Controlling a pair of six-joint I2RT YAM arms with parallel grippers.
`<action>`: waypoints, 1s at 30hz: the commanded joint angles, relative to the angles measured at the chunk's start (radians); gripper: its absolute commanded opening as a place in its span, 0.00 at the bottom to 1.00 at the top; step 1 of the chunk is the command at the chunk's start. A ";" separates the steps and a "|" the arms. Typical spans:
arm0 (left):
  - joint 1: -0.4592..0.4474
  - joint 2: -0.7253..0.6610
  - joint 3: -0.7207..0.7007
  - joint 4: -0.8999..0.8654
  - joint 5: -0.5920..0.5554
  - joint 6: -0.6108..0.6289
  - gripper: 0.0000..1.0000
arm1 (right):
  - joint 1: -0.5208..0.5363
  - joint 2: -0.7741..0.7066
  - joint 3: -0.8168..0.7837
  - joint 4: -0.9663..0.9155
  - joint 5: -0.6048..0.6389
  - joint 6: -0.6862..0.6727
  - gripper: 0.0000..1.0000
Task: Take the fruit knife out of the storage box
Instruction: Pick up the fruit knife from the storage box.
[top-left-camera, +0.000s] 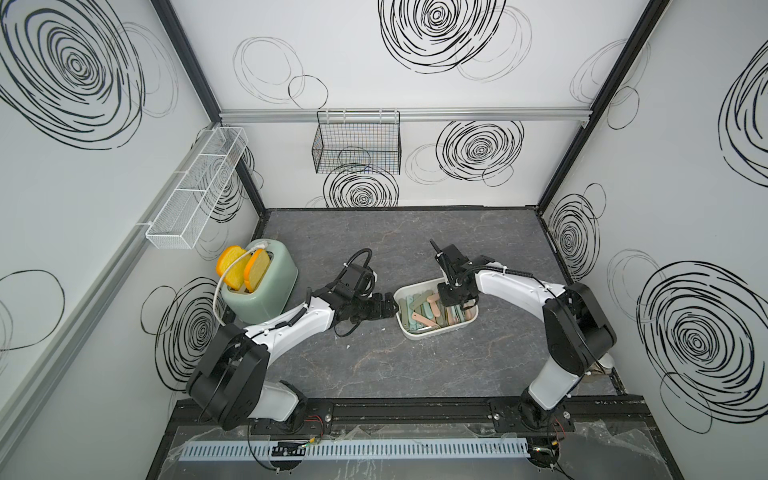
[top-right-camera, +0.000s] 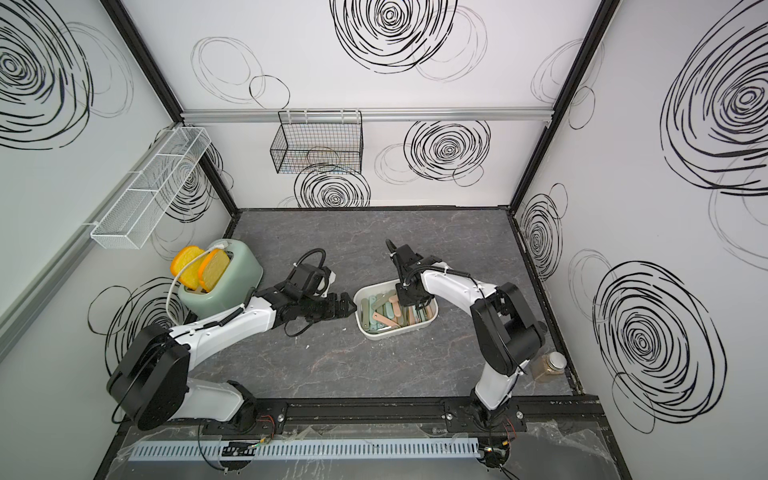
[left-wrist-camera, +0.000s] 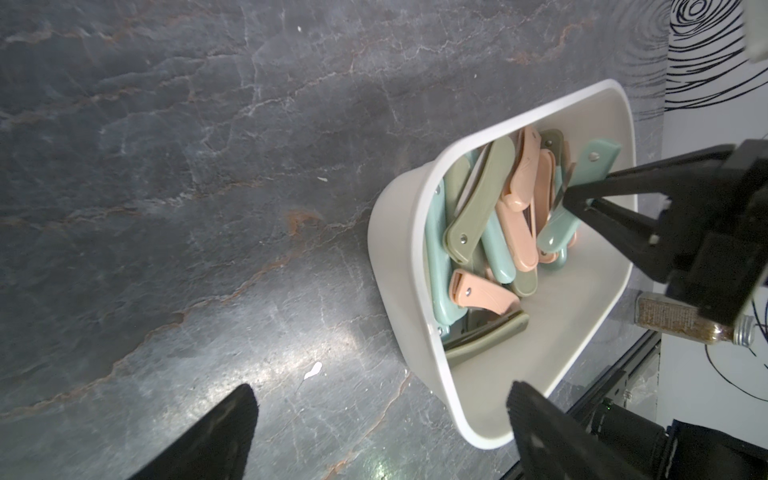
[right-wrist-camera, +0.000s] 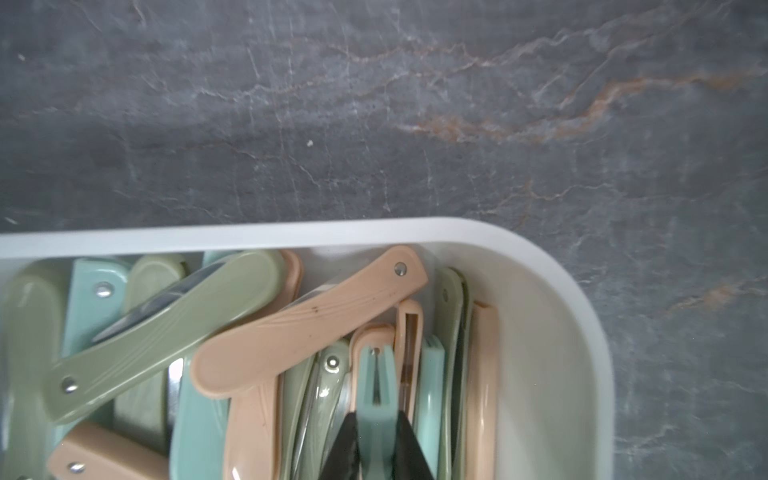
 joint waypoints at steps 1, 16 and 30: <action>0.002 -0.017 0.024 0.014 -0.007 0.016 0.98 | -0.009 -0.042 0.030 -0.054 0.010 -0.001 0.18; -0.007 -0.028 0.038 -0.016 -0.010 0.043 0.98 | -0.017 -0.034 0.023 -0.047 0.001 0.004 0.00; -0.022 -0.019 0.140 -0.100 -0.043 0.128 0.98 | -0.083 -0.064 0.224 -0.174 -0.008 0.013 0.00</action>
